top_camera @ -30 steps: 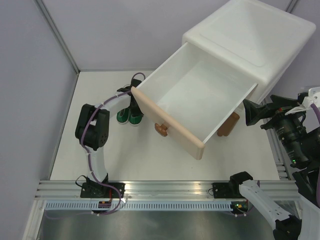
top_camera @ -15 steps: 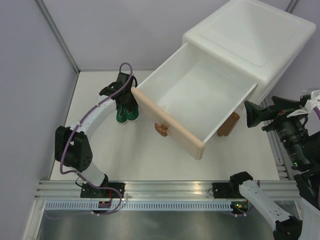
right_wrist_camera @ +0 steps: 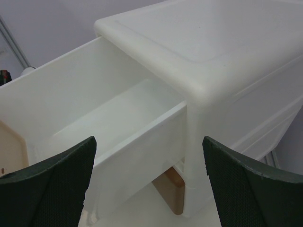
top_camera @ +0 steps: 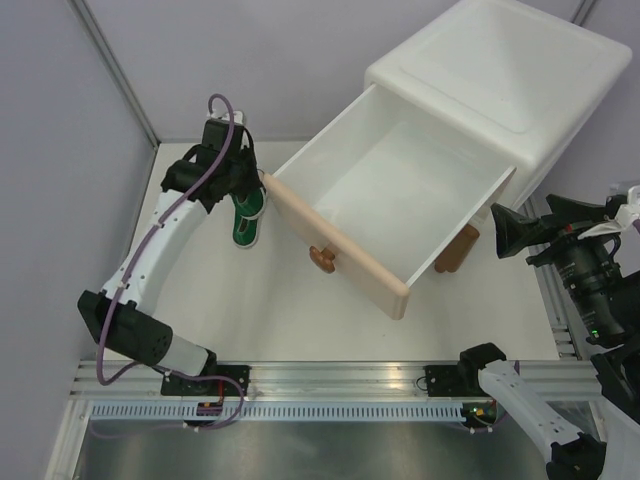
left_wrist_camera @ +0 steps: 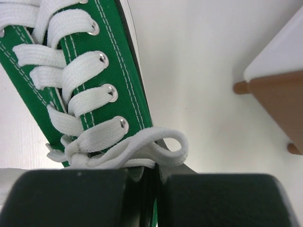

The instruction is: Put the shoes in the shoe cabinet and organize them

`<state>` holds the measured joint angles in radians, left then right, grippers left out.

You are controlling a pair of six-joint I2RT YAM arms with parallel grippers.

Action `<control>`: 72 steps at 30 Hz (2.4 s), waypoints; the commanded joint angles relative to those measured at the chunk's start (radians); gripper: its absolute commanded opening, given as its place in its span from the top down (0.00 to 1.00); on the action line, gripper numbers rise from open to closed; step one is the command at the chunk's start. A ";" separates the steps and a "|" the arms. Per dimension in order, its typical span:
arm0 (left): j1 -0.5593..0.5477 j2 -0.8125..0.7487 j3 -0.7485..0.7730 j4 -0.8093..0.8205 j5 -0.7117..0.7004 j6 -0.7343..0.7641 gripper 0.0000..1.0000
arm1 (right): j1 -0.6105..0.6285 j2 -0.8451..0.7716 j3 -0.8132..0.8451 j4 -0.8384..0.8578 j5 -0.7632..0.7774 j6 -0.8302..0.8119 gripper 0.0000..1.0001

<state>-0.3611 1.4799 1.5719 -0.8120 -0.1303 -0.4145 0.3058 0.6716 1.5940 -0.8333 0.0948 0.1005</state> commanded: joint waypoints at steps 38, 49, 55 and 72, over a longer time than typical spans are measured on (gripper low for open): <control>-0.688 0.036 0.784 0.042 0.037 0.134 0.98 | 0.006 -0.035 0.014 -0.020 -0.021 0.015 0.04; -0.708 0.114 0.706 0.040 0.150 0.169 0.98 | 0.006 -0.055 -0.006 -0.020 -0.006 0.005 0.04; -0.708 0.137 0.636 0.031 0.184 0.210 0.98 | 0.007 -0.058 -0.019 -0.013 -0.003 0.004 0.04; -0.710 0.243 0.613 0.030 0.357 0.370 0.98 | 0.006 -0.044 -0.022 0.023 -0.023 0.021 0.04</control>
<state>-1.0630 1.7126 2.1643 -0.8883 0.1753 -0.1165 0.3088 0.6205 1.5776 -0.8455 0.0792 0.1062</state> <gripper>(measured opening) 0.034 0.961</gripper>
